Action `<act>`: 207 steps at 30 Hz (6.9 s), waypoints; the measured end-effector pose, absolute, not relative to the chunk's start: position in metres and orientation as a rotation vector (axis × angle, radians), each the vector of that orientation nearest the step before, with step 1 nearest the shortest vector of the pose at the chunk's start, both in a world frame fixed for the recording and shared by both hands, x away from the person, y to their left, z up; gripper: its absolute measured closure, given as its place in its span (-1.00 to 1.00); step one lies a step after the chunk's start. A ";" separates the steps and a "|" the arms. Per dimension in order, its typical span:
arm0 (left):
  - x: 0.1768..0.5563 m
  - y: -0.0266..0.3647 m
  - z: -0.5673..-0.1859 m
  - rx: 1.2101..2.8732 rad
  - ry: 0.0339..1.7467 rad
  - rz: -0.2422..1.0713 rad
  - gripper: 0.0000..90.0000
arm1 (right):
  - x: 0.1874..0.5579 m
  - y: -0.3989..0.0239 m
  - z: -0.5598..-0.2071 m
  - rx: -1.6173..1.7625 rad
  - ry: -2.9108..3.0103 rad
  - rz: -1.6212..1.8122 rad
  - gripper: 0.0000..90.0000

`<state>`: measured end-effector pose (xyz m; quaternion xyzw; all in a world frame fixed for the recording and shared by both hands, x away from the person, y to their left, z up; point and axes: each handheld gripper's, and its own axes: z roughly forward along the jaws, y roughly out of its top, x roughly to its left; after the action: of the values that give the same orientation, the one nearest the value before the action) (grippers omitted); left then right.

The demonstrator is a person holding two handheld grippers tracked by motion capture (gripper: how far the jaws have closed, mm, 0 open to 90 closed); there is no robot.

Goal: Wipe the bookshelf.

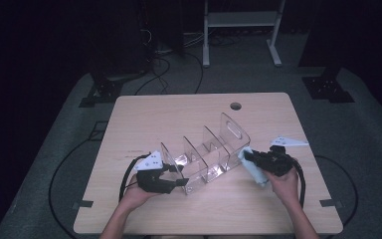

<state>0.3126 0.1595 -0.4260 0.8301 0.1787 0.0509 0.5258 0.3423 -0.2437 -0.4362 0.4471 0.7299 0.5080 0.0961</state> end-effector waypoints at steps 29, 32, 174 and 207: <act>0.313 0.160 -0.426 1.990 0.427 0.106 0.03 | 0.338 -0.218 -0.430 1.217 2.252 1.520 0.71; 0.314 0.160 -0.426 1.987 0.438 0.100 0.02 | 0.337 -0.219 -0.430 1.221 2.254 1.527 0.71; 0.351 0.186 -0.430 1.941 0.701 0.364 0.01 | 0.309 -0.190 -0.440 1.129 2.331 1.501 0.72; 0.350 0.183 -0.430 1.945 0.683 0.350 0.01 | 0.315 -0.207 -0.430 1.166 2.248 1.505 0.71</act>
<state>0.3502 0.1828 -0.4300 0.8048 0.2827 0.1446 0.5014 0.3149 -0.2070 -0.4299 0.3940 0.7595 0.5084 0.0975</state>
